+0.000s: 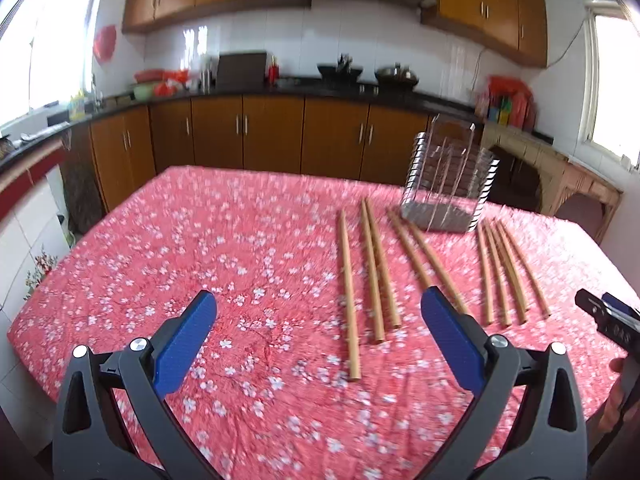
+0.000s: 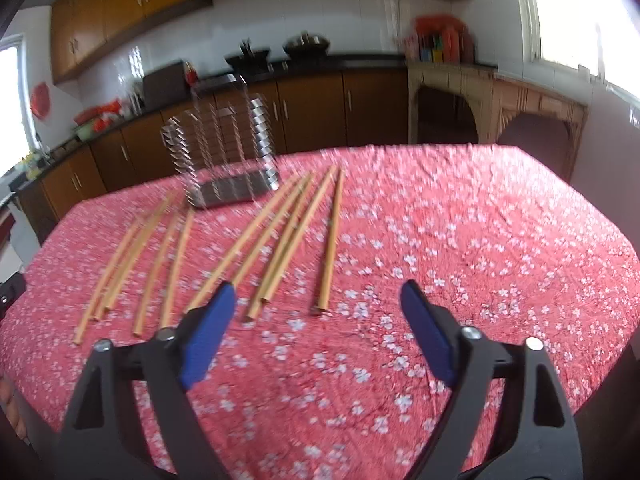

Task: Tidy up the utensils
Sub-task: 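Close the left tool on a wooden chopstick while the right tool grasps another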

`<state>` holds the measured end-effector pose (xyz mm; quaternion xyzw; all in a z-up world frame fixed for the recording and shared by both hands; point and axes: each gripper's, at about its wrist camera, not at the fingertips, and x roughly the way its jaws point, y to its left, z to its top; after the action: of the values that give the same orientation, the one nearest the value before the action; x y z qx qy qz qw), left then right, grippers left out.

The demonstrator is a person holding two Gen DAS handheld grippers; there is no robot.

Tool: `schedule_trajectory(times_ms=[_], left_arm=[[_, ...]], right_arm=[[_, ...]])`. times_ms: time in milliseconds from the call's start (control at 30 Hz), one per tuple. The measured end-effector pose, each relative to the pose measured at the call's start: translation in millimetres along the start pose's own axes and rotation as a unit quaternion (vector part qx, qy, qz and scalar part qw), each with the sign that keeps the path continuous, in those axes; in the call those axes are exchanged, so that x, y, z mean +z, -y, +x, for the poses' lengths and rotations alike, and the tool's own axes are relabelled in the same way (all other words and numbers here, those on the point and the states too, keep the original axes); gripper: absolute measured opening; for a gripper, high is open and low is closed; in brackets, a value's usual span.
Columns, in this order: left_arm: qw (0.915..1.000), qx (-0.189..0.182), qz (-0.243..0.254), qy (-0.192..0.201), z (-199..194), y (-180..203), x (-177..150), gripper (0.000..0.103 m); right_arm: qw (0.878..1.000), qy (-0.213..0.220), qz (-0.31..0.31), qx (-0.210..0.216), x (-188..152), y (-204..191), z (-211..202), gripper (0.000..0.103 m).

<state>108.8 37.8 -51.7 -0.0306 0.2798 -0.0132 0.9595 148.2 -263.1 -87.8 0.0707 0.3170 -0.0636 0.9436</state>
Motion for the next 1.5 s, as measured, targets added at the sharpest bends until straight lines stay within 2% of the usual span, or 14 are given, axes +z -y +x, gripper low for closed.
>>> schedule_trajectory(times_ms=[67,200,367,567,667,733,833,900,1133,1233,1267,1300,1333,1500], left_arm=[[0.9999,0.002,0.005,-0.011,7.9,-1.6,-0.1,0.100],[0.9990,-0.005,0.026,-0.037,23.5,1.1,-1.6,0.079],[0.9956,-0.022,0.044,-0.079,45.8,5.7,-4.4,0.065],[0.9900,-0.027,0.064,-0.123,72.3,16.6,-6.7,0.049],[0.9843,-0.028,0.078,-0.156,86.5,22.1,-10.2,0.040],[0.9835,-0.021,0.089,-0.156,88.2,24.9,-9.2,0.036],[0.9830,-0.020,0.084,-0.162,92.6,24.5,-7.2,0.022],[0.9832,-0.018,0.081,-0.162,95.2,23.6,-7.4,0.020],[0.9838,-0.011,0.083,-0.158,92.0,30.8,-9.4,0.020],[0.9839,-0.014,0.082,-0.158,92.5,32.7,-9.2,0.015],[0.9839,-0.014,0.083,-0.158,93.5,33.0,-8.8,0.008],[0.9839,-0.015,0.082,-0.158,94.9,32.0,-7.7,0.007],[0.9839,-0.018,0.078,-0.160,97.0,31.1,-5.5,0.007],[0.9840,-0.019,0.068,-0.163,102.0,26.8,0.9,0.007]], right_arm=[[0.999,-0.039,0.012,-0.002,5.4,3.7,23.5,0.065],[0.996,-0.083,0.017,-0.012,9.0,4.3,55.9,0.054],[0.994,-0.112,0.009,-0.018,7.9,2.1,77.8,0.047],[0.994,-0.106,-0.008,-0.033,9.6,-4.9,78.9,0.046],[0.994,-0.105,-0.011,-0.035,10.0,-6.6,78.6,0.046],[0.994,-0.105,-0.011,-0.034,9.6,-7.3,78.9,0.046],[0.994,-0.104,-0.008,-0.036,10.3,-5.0,81.8,0.042],[0.994,-0.103,-0.003,-0.036,11.9,-1.9,84.3,0.038],[0.994,-0.102,0.000,-0.034,11.4,1.9,83.1,0.038],[0.994,-0.101,-0.003,-0.039,11.5,1.8,82.3,0.028],[0.994,-0.101,-0.001,-0.038,12.1,2.6,82.2,0.021],[0.994,-0.102,0.004,-0.037,13.3,5.5,82.2,0.011],[0.994,-0.102,0.007,-0.036,14.0,7.0,82.5,0.008],[0.995,-0.098,0.015,-0.030,14.5,14.0,79.7,0.008]])
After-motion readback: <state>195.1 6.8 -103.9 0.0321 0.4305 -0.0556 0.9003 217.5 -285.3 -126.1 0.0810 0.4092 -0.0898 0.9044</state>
